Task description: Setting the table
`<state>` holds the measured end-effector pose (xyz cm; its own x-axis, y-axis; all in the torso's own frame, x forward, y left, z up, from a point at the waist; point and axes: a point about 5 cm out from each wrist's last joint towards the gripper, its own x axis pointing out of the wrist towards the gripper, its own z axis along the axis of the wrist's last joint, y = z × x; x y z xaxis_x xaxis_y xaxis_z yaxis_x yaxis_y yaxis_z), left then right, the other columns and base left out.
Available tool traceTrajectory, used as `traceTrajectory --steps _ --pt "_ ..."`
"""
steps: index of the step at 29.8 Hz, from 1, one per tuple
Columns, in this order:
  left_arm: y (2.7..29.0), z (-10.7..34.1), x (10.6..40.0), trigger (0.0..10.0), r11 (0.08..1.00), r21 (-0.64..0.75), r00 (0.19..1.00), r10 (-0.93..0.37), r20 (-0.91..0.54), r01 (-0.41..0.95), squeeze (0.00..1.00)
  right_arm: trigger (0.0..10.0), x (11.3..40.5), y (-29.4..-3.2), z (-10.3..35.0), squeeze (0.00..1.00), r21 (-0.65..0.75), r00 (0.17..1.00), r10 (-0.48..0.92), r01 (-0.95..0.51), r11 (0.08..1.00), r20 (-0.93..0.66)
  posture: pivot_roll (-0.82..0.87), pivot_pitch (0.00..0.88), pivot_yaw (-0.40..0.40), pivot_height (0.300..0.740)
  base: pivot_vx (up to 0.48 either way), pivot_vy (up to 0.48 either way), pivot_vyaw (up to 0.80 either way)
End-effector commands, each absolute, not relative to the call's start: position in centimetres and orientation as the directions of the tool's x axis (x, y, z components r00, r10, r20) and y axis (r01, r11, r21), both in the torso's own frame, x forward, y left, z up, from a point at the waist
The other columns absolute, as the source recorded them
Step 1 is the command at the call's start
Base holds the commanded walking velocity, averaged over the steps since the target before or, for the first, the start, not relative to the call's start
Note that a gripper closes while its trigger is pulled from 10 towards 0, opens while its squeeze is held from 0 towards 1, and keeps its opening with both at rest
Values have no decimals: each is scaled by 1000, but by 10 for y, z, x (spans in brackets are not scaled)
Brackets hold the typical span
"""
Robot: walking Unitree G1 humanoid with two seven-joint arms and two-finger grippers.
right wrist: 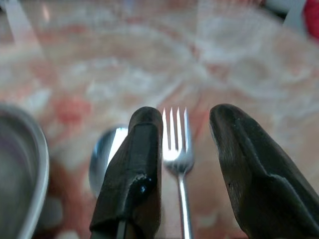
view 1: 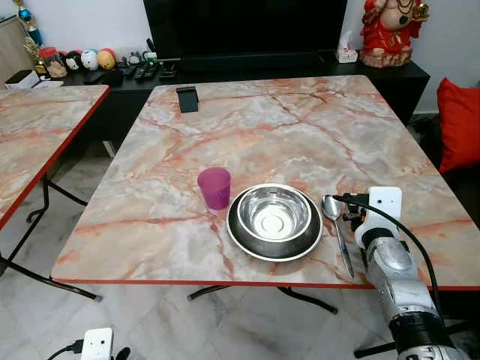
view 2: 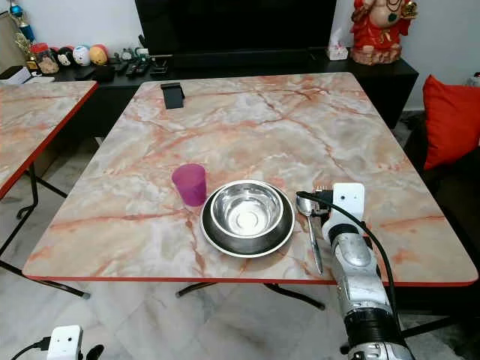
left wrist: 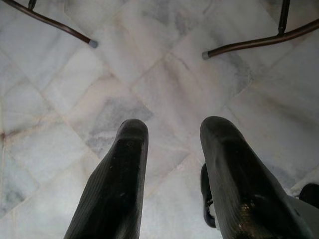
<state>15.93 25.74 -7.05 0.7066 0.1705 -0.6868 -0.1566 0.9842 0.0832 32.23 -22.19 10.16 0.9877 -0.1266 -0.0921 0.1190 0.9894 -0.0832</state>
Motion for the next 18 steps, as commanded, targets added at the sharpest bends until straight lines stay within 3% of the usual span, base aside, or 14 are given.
traceTrajectory --steps 1,6,12,18 --pt "260 -72 155 10000 984 95 691 173 -702 -150 0 10000 324 -222 118 0 -80 991 -134 134 988 2 -76 0 76 724 0 0 0" --pt "262 -72 152 10000 982 92 697 183 -693 -166 0 10000 303 -217 124 0 -101 983 -143 156 983 118 -69 0 65 724 0 0 0" --pt "261 -72 152 10000 980 87 704 189 -685 -179 0 10000 283 -213 122 0 -134 979 -138 159 978 150 -73 0 58 724 0 0 0" --pt "256 -73 153 10000 981 81 700 183 -690 -177 0 10000 283 -214 123 0 -127 977 -152 171 977 148 -88 0 39 724 0 0 0"
